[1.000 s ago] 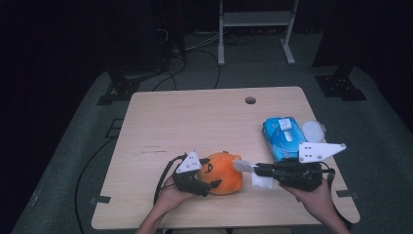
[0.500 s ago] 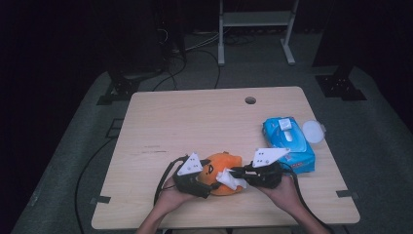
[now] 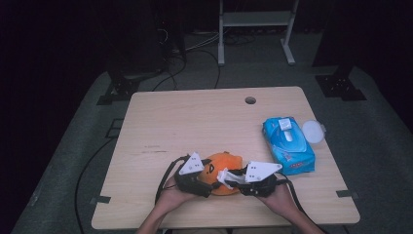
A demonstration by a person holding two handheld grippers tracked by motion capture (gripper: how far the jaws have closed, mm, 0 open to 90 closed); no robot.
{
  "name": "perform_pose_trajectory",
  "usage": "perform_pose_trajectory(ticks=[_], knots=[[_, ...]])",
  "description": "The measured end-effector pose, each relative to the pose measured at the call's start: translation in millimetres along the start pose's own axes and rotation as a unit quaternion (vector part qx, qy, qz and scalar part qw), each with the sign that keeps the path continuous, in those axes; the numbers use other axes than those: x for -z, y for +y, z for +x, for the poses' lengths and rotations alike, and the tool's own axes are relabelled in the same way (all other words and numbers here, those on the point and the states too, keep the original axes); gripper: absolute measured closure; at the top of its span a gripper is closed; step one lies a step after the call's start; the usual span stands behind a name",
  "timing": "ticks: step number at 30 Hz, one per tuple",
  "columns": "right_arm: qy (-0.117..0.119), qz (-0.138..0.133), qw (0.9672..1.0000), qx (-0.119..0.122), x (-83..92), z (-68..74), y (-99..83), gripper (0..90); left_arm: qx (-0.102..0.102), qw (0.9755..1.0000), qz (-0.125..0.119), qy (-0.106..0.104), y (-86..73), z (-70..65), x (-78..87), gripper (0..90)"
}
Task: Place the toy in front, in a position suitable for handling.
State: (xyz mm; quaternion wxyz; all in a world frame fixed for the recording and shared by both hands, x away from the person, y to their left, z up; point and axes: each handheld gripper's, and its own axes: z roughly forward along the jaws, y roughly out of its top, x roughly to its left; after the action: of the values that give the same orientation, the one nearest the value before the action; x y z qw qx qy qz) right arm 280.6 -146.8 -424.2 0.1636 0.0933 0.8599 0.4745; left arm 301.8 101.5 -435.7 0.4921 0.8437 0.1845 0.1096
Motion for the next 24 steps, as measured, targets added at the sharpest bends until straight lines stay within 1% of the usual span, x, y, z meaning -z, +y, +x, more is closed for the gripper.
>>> perform_pose_trajectory(ticks=[1,2,3,4,5,7,8,9,10,11,12,13,14,16,19,21,23,24], knots=[[0.001,0.0,1.0,-0.006,-1.2,-0.5,-1.1,69.9,0.002,1.0,-0.003,-0.009,0.0,1.4,1.1,16.1],[0.002,0.001,1.0,-0.009,-1.9,-1.7,-2.5,73.3,0.002,1.0,-0.003,-0.009,0.0,1.4,1.1,13.3],[0.003,0.001,0.9999,-0.015,-1.7,-2.6,-4.1,75.5,0.011,0.9997,-0.01,-0.018,2.1,5.2,5.3,9.7],[0.004,0.0,0.9998,-0.019,-1.3,-3.1,-4.8,76.6,0.011,0.9997,-0.01,-0.018,2.1,5.2,5.3,8.4],[0.004,0.0,0.9997,-0.024,-0.2,-4.0,-5.4,77.6,0.019,0.9995,-0.018,-0.019,4.6,9.2,10.4,6.8],[0.001,0.001,0.9996,-0.027,1.4,-4.6,-5.4,78.5,0.028,0.9993,-0.019,-0.013,4.6,13.6,13.0,4.9],[0.001,0.002,0.9996,-0.029,2.6,-5.2,-5.3,78.9,0.033,0.9992,-0.016,-0.015,3.5,15.3,12.7,6.5],[0.001,0.002,0.9995,-0.032,3.8,-5.9,-5.4,79.2,0.033,0.9992,-0.009,-0.02,1.7,16.2,11.1,10.4],[0.0,0.002,0.9994,-0.035,5.1,-7.0,-5.7,79.6,0.023,0.9996,0.003,-0.013,-0.4,15.5,9.2,17.3],[0.0,0.002,0.9992,-0.041,7.1,-7.8,-6.3,79.9,0.017,0.9998,0.004,-0.007,-2.4,14.5,7.5,22.4],[0.001,-0.001,0.999,-0.045,9.1,-9.2,-7.4,80.1,0.016,0.9998,-0.001,-0.011,-3.3,14.2,7.3,24.7],[0.002,0.001,0.9987,-0.051,11.6,-10.5,-9.1,80.2,0.016,0.9998,-0.001,-0.011,-3.0,13.7,7.2,26.9],[-0.001,0.002,0.9985,-0.054,14.1,-11.6,-11.7,80.2,0.012,0.9999,0.001,-0.008,-2.5,13.3,7.0,28.8],[-0.004,0.006,0.9979,-0.064,19.6,-13.8,-18.7,80.2,0.01,0.9999,0.003,-0.01,-2.8,13.1,7.2,30.3],[-0.015,0.02,0.9967,-0.078,28.3,-14.8,-30.5,80.3,0.005,1.0,0.004,-0.007,-3.3,11.5,7.0,31.6],[-0.017,0.027,0.9959,-0.085,32.6,-14.7,-37.1,80.3,0.004,1.0,0.002,-0.005,-2.9,10.1,5.8,32.2],[-0.014,0.025,0.9956,-0.089,35.0,-12.0,-39.4,80.3,0.001,1.0,0.002,-0.002,-2.6,9.4,5.0,32.8],[-0.008,0.02,0.9961,-0.086,34.6,-9.2,-37.9,80.3,0.003,1.0,-0.002,0.004,-2.0,8.1,2.1,33.2]])
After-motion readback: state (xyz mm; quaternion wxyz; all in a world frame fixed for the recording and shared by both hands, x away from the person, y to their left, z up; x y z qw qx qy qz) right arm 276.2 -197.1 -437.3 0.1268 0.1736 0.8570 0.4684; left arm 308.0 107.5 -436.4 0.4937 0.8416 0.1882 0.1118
